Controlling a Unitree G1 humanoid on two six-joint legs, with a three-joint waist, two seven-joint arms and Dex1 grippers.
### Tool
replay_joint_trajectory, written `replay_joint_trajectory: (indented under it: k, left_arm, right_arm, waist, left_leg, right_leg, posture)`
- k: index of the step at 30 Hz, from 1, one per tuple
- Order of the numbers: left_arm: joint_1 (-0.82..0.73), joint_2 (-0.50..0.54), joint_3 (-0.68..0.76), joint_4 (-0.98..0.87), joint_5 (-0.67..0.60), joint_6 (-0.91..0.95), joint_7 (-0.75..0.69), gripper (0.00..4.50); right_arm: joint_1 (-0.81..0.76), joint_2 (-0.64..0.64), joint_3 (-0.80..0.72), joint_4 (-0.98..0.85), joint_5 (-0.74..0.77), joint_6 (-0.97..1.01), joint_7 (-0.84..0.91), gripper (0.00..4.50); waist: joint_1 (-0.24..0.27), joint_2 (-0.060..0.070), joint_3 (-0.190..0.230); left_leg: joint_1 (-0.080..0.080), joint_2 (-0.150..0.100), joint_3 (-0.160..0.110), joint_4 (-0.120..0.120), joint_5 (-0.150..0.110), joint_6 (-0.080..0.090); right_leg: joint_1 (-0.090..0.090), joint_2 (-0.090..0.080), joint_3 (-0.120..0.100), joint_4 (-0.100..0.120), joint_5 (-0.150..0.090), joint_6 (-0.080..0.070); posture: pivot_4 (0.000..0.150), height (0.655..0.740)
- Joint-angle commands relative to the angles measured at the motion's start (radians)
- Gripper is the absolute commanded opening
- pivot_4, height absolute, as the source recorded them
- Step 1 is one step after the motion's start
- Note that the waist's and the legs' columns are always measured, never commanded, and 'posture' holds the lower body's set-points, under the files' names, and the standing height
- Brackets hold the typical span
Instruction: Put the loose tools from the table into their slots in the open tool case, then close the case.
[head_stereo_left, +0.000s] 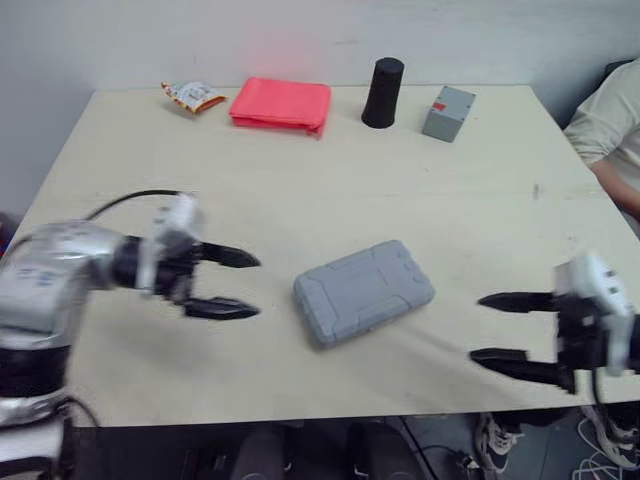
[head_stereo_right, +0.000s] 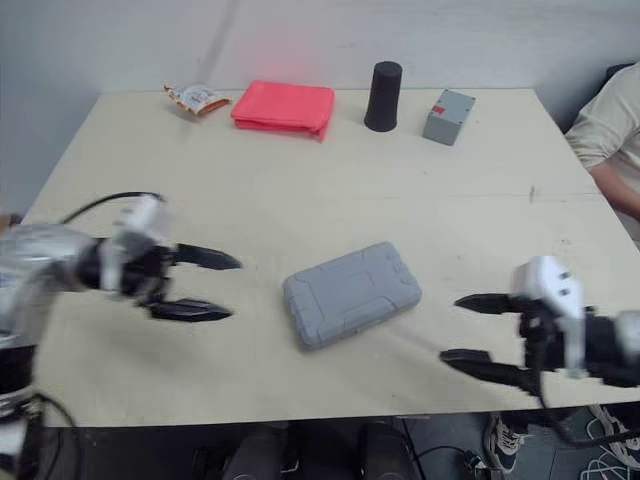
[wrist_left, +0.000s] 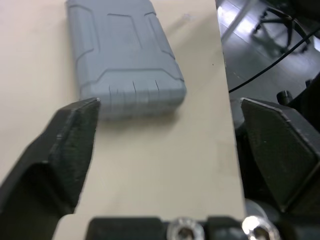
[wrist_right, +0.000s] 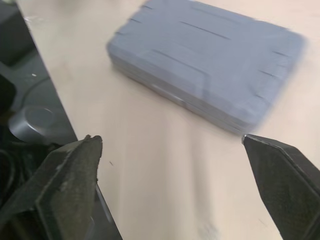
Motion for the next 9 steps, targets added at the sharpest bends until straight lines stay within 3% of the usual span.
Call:
replay_joint_trajectory:
  k: [1,9]
  left_arm:
    - [0.153,0.180,0.367,-0.039,-0.107,0.138,-0.064,4.48]
    - [0.289,0.258,0.582,-0.034,-0.155,0.173,-0.040,4.48]
  right_arm:
    - [-0.020,-0.064,-0.153,0.178,-0.086,-0.117,0.099,4.50]
    - [-0.121,-0.130,-0.091,0.329,-0.112,-0.196,0.169,4.50]
  waist:
    - [0.005,-0.002,0.002]
    - [0.000,0.006,0.008]
  left_leg:
    - [0.000,0.000,0.000,0.000,-0.001,0.001]
    - [-0.001,-0.002,0.000,-0.004,0.000,-0.005]
  right_leg:
    - [0.000,0.000,0.000,-0.001,0.000,0.000]
    - [-0.004,-0.005,0.000,-0.001,0.002,0.000]
  posture:
    - [0.150,0.7361]
    - [0.150,0.7361]
